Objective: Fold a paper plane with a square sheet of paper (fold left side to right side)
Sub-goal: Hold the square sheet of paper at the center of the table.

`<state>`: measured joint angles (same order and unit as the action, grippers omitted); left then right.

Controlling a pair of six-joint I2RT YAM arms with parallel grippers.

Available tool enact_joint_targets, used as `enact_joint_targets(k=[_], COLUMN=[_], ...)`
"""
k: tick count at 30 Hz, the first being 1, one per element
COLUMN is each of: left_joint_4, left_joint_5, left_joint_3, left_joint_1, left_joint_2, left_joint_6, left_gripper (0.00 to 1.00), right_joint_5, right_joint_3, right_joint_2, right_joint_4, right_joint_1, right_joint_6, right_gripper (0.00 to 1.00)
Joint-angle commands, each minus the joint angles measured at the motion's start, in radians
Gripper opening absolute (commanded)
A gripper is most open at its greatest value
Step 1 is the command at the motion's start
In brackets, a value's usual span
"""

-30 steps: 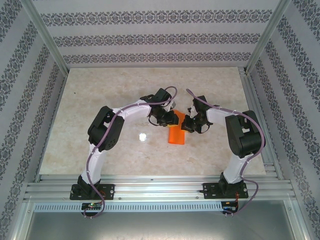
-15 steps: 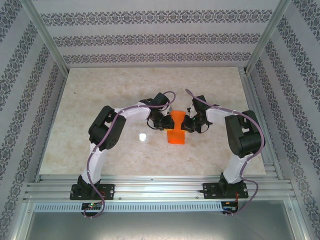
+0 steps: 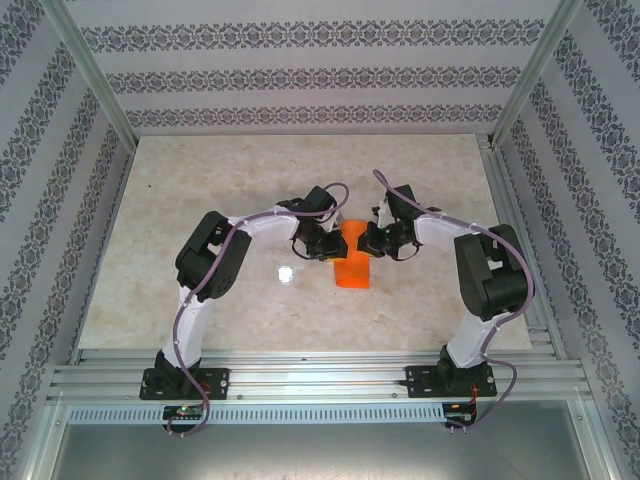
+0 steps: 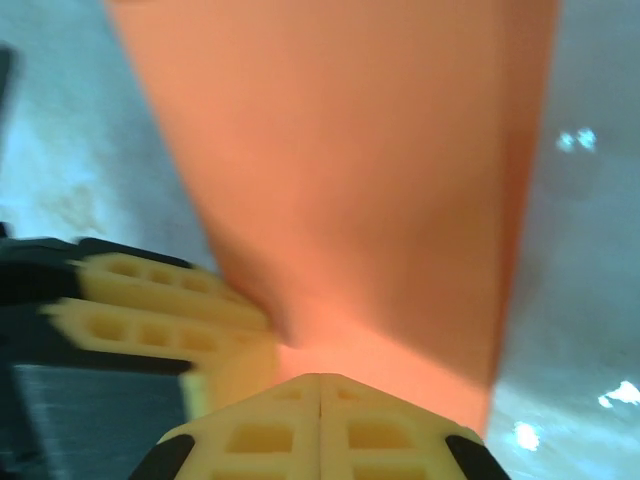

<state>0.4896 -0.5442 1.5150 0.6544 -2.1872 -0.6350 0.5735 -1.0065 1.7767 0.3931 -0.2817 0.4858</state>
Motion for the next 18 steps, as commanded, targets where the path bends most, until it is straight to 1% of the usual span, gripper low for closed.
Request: enact_joint_targets(k=[1,12,18], left_joint_4=[0.015,0.016,0.028], left_joint_5=[0.059,0.064,0.064], left_joint_3=[-0.049,-0.049,-0.049], left_joint_1=[-0.007,0.0,0.007], left_joint_2=[-0.036,-0.037,-0.03], left_joint_6=[0.02,0.025,0.047], left_gripper=[0.19,0.18,0.18], right_joint_5=[0.058,0.044,-0.062], right_joint_3=[-0.04,-0.155,-0.189], right_joint_2=[0.003,0.179,0.232], right_joint_4=[-0.11,-0.203,-0.119], right_joint_1=[-0.01,-0.027,-0.027], right_joint_6=[0.068,0.152,0.114], right_gripper=[0.06,0.05,0.05])
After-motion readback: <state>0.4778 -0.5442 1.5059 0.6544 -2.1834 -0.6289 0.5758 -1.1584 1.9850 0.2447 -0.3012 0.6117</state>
